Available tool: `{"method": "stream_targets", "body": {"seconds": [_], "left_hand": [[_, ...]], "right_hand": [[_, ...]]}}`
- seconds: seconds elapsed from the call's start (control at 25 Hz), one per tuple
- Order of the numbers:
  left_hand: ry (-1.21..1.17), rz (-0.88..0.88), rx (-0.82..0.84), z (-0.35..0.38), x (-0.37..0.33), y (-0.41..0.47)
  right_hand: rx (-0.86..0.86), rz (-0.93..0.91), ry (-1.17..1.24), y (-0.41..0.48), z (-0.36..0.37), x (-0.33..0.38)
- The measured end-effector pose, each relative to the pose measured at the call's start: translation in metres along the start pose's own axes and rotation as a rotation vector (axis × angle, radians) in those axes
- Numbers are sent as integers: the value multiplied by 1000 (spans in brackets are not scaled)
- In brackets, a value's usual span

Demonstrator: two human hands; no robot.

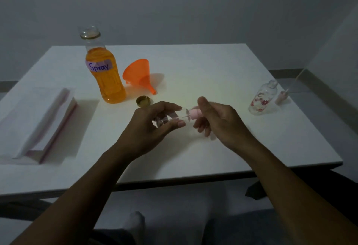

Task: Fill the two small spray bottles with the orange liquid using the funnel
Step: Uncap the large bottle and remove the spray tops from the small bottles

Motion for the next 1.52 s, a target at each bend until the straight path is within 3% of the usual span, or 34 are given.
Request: {"method": "stream_targets", "body": {"seconds": [0.12,0.2,0.4,0.68,0.76,1.0,1.12,1.28,1.52], "left_hand": [[25,33,-26,-2,-2,1],[27,27,-39,-3,-2,2],[23,41,-20,1,-4,2],[-19,0,17,7,0,4],[-35,-18,13,7,1,5],[-20,-7,0,2,-1,2],[-26,-35,23,7,1,2],[-61,-75,55,11,6,2],[-200,-196,84,14,18,3]], "right_hand": [[-42,-92,75,1,-7,3],[50,-124,216,0,-6,5],[-18,102,96,5,-1,-9],[-140,-343,-260,-6,-21,22],[-180,-399,-302,-9,-23,28],[1,-39,86,-3,-18,5],[-24,31,-4,-1,-17,0],[-89,-176,-174,-6,-30,13],[-453,-370,-578,-8,-70,17]]}}
Point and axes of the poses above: each hand's wrist, its own y-axis towards the middle knuckle, its own z-axis out of the palm, x = y × z, the point moved 8 cm from there along y, towards the middle knuckle, and after that the axes turned 6 degrees about -y, right-handed, at the moved point
